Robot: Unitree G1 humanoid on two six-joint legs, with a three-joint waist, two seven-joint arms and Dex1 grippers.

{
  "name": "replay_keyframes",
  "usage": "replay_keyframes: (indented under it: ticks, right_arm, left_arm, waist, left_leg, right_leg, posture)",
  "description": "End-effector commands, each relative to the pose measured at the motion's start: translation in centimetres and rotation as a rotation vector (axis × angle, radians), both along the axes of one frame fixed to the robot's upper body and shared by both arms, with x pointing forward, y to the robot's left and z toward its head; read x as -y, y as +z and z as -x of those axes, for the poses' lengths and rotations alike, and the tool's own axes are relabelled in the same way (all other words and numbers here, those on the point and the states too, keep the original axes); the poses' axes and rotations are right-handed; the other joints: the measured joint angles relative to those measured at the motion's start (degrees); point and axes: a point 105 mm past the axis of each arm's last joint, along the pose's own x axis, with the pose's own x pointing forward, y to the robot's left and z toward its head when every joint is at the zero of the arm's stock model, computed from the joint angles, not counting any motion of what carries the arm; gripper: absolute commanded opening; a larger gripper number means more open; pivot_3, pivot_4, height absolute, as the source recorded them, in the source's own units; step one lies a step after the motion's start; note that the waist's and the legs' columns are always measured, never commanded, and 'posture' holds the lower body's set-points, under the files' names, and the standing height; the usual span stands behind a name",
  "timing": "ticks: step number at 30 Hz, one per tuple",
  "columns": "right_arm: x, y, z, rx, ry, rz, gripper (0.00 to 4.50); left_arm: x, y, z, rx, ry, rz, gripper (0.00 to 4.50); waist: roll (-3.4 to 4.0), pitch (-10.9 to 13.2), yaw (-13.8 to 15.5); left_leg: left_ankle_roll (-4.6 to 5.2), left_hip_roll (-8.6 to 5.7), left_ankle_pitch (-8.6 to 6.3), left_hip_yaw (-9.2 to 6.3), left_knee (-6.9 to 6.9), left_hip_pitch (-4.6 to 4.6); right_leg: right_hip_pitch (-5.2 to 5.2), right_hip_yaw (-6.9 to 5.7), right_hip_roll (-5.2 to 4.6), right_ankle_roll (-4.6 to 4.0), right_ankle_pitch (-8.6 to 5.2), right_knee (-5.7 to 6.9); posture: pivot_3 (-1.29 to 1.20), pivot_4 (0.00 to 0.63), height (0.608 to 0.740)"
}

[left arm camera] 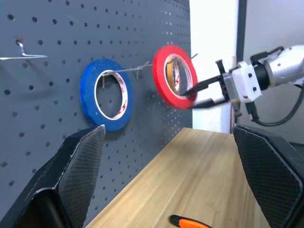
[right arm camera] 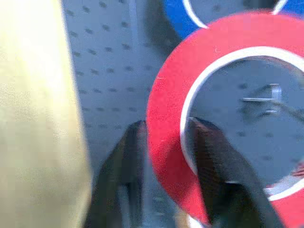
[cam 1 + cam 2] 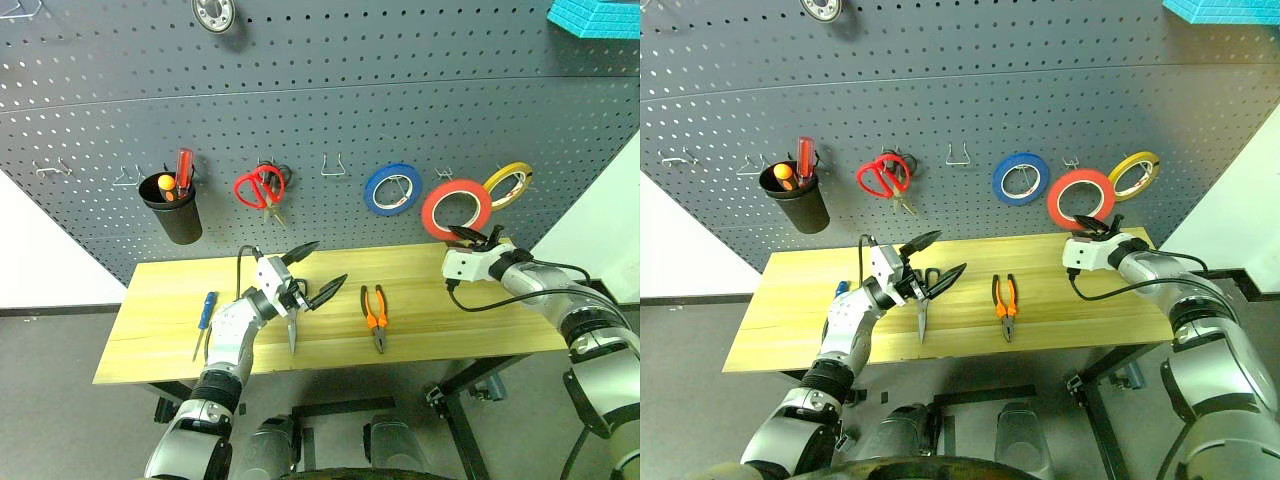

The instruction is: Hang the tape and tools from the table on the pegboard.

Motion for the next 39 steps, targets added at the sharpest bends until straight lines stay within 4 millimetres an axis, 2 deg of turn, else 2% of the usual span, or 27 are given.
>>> replay_keyframes:
  ticks: [1,4,6,9,11,13,16,18,22,27,35,39]
  right_arm:
    - [0.0,2.9,-1.2,0.104,-0.008,-0.016,3.02]
    - [-0.3,2.3,-0.9,0.094,0.009,-0.010,3.98]
    - [-1.1,0.6,-0.2,0.007,0.028,-0.071,3.98]
    - [-3.9,-3.8,1.6,-0.228,0.011,-0.314,3.98]
    - [-5.3,-5.6,1.9,-0.336,-0.044,-0.459,3.98]
    - [-6.3,-6.8,2.0,-0.445,-0.128,-0.601,3.98]
    - [-8.5,-8.6,2.7,-0.621,-0.222,-0.728,4.49]
    - [-9.3,-9.2,2.9,-0.682,-0.307,-0.768,4.49]
    - [-10.9,-9.1,3.3,-0.744,-0.474,-0.845,4.49]
    - [-13.4,-9.5,4.4,-0.873,-0.670,-0.898,4.49]
    - [-16.1,-10.0,4.5,-0.925,-0.757,-0.907,4.49]
    - [-16.3,-10.5,3.9,-0.900,-0.821,-0.890,4.49]
  left_arm:
    - [-0.7,1.0,-0.1,0.037,0.026,0.014,4.50]
    - [-1.1,0.7,-0.1,0.026,0.041,0.003,4.50]
    - [-1.6,0.3,-0.3,0.003,0.062,-0.022,4.50]
    - [-3.0,-2.9,-1.4,-0.155,0.104,-0.199,4.50]
    - [-4.2,-5.3,-1.6,-0.291,0.105,-0.316,4.50]
    - [-5.0,-6.1,-1.6,-0.325,0.105,-0.379,4.50]
    - [-5.9,-5.9,-1.7,-0.306,0.096,-0.429,4.50]
    - [-6.7,-6.0,-2.1,-0.307,0.118,-0.465,4.50]
    - [-7.7,-6.2,-2.3,-0.319,0.122,-0.500,4.50]
    - [-7.9,-7.0,-1.1,-0.364,0.035,-0.515,4.50]
    - [-8.2,-7.2,-1.0,-0.370,0.037,-0.518,4.50]
    - [-7.9,-7.2,-0.8,-0.365,0.037,-0.502,4.50]
  waist:
    - [0.00,0.00,-0.07]
    - [0.00,0.00,-0.01]
    - [0.01,0.00,-0.02]
    - [-0.35,-0.17,-0.52]
    - [-0.45,-0.22,-1.25]
    - [-0.18,-0.09,-1.95]
    - [-0.13,-0.06,-2.50]
    - [-0.14,-0.07,-2.49]
    - [-0.06,-0.11,-2.31]
    - [-0.04,-0.11,-2.27]
    - [-0.02,-0.10,-2.31]
    - [-0.01,-0.10,-2.41]
  left_leg:
    - [0.00,0.00,0.00,-0.04,0.00,0.01]
    - [0.00,0.00,0.00,-0.13,0.00,0.04]
    - [0.00,0.00,0.00,-0.14,-0.01,0.04]
    - [0.00,0.04,0.00,-0.14,-0.02,0.10]
    - [-0.01,0.16,-0.01,-0.28,-0.07,0.14]
    - [-0.01,0.22,-0.01,-0.46,-0.07,0.14]
    - [-0.04,0.18,0.00,-0.50,-0.02,0.10]
    - [-0.06,0.19,0.00,-0.61,-0.01,0.13]
    - [-0.15,0.37,-0.05,-0.76,-0.08,0.16]
    - [-0.10,0.39,-0.02,-0.73,-0.29,-0.02]
    - [-0.12,0.40,-0.03,-0.71,-0.29,-0.01]
    - [-0.10,0.40,-0.03,-0.70,-0.30,-0.01]
  right_leg:
    - [0.00,0.01,0.00,-0.01,0.00,0.01]
    - [-0.02,0.01,0.01,-0.04,-0.02,0.06]
    - [-0.03,0.01,0.01,-0.05,-0.02,0.06]
    - [0.07,-0.01,0.07,0.00,0.00,0.05]
    - [0.16,-0.11,0.25,0.01,0.00,0.04]
    - [0.11,-0.10,0.31,-0.01,0.02,0.10]
    - [0.04,-0.02,0.25,-0.06,0.05,0.12]
    - [-0.02,-0.03,0.31,-0.15,0.10,0.14]
    - [-0.25,-0.03,0.54,-0.17,0.12,0.33]
    - [-0.68,0.01,0.54,-0.21,0.11,0.34]
    - [-0.71,0.04,0.54,-0.24,0.14,0.35]
    - [-0.73,0.04,0.55,-0.24,0.14,0.35]
  posture:
    - [-0.11,0.039,0.725]
    - [-0.11,0.040,0.725]
    - [-0.12,0.042,0.725]
    - [-0.13,0.046,0.725]
    - [-0.13,0.046,0.725]
    - [-0.13,0.047,0.725]
    - [-0.13,0.047,0.725]
    - [-0.13,0.050,0.725]
    - [-0.13,0.054,0.725]
    - [-0.13,0.059,0.725]
    - [-0.13,0.066,0.725]
    - [-0.12,0.067,0.725]
